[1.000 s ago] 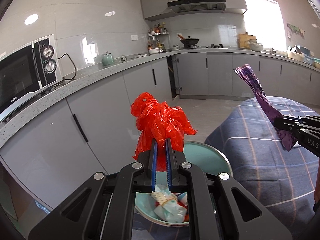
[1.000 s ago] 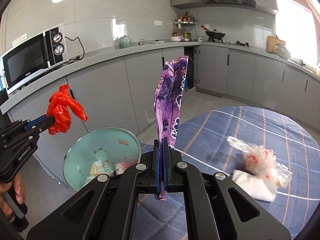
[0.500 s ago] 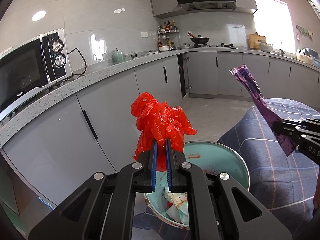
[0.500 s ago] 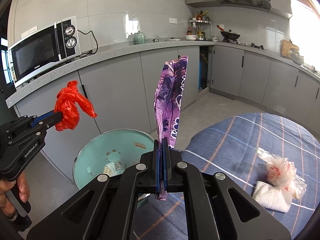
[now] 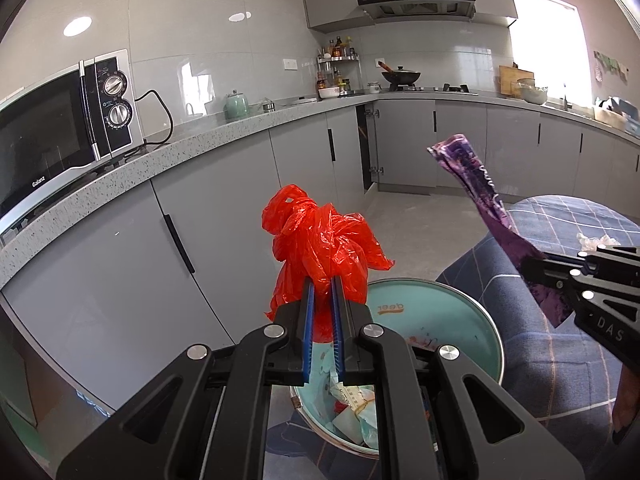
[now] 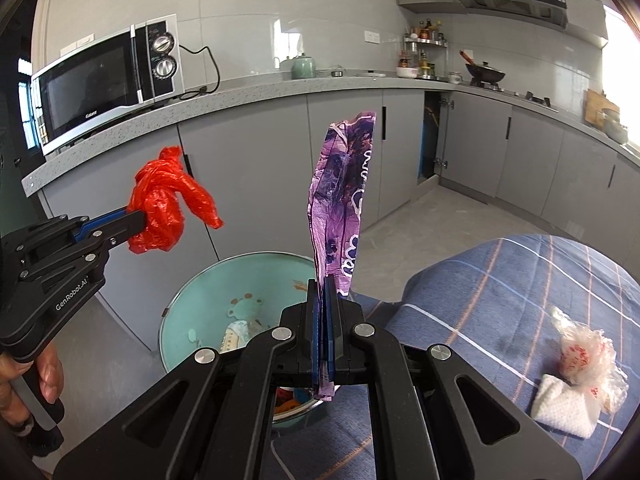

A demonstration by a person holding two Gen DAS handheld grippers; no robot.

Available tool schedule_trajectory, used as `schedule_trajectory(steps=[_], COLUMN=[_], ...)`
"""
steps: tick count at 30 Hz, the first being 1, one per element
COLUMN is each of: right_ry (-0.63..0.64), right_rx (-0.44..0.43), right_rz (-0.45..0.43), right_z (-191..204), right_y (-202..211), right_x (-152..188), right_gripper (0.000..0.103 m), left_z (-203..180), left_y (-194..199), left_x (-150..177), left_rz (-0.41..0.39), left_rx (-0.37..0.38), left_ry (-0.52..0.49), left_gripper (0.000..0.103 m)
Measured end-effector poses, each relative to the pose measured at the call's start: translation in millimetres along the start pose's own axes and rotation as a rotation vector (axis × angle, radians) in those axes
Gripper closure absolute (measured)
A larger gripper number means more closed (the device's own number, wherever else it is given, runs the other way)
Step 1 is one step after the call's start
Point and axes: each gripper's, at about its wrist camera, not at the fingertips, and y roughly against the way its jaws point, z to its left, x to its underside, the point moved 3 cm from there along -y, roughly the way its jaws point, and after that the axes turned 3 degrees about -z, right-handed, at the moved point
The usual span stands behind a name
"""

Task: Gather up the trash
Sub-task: 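Open both tools to drop the red bag and purple wrapper into the bin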

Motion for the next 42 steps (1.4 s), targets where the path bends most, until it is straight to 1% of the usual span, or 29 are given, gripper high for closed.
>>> schedule_trajectory(steps=[4, 5, 7, 8, 9, 10, 12, 13, 14, 15, 31, 33, 34, 42], right_ry=[0.013, 0.017, 0.026, 0.027, 0.023, 0.017, 0.011, 0.008, 0.001, -0.003, -0.039, -0.042, -0.042, -0.066], right_rx=[-0.013, -0.017, -0.017, -0.015, -0.011, -0.015, -0.009, -0.006, -0.003, -0.001, 0.015, 0.017, 0.020, 0.059], right_rz=[0.009, 0.012, 0.013, 0.008, 0.008, 0.010, 0.007, 0.006, 0.008, 0.008, 0.000, 0.000, 0.000, -0.004], right_z=[5, 8, 10, 9, 8, 6, 4, 2, 0, -2, -14, -16, -17, -38], right_y=[-5, -7, -9, -9, -10, -10, -10, -9, -9, -9, 2, 5, 6, 25], right_x=[2, 2, 4, 4, 5, 6, 7, 8, 8, 9, 16, 18, 19, 27], right_gripper=[0.099, 0.099, 0.095, 0.093, 0.088, 0.081, 0.071, 0.070, 0.070, 0.070, 0.067, 0.065, 0.065, 0.063], left_z=[0, 0, 1, 2, 2, 1, -1, -2, -2, -3, -5, -5, -6, -18], left_y=[-2, -2, -3, -3, -3, -3, -2, -3, -3, -2, -3, -3, -3, -3], left_x=[0, 0, 1, 1, 1, 1, 2, 2, 2, 3, 4, 4, 5, 9], left_rz=[0.003, 0.004, 0.005, 0.003, 0.002, -0.002, -0.004, -0.003, -0.001, -0.004, -0.001, -0.001, -0.003, 0.006], left_rx=[0.005, 0.005, 0.006, 0.002, 0.000, -0.001, -0.002, 0.001, 0.002, -0.002, 0.003, 0.000, 0.000, 0.016], left_ry=[0.000, 0.002, 0.003, 0.006, 0.007, 0.005, -0.001, -0.001, -0.001, -0.003, -0.010, -0.012, -0.014, -0.039], left_gripper=[0.094, 0.092, 0.091, 0.085, 0.077, 0.067, 0.063, 0.061, 0.056, 0.055, 0.053, 0.050, 0.047, 0.046])
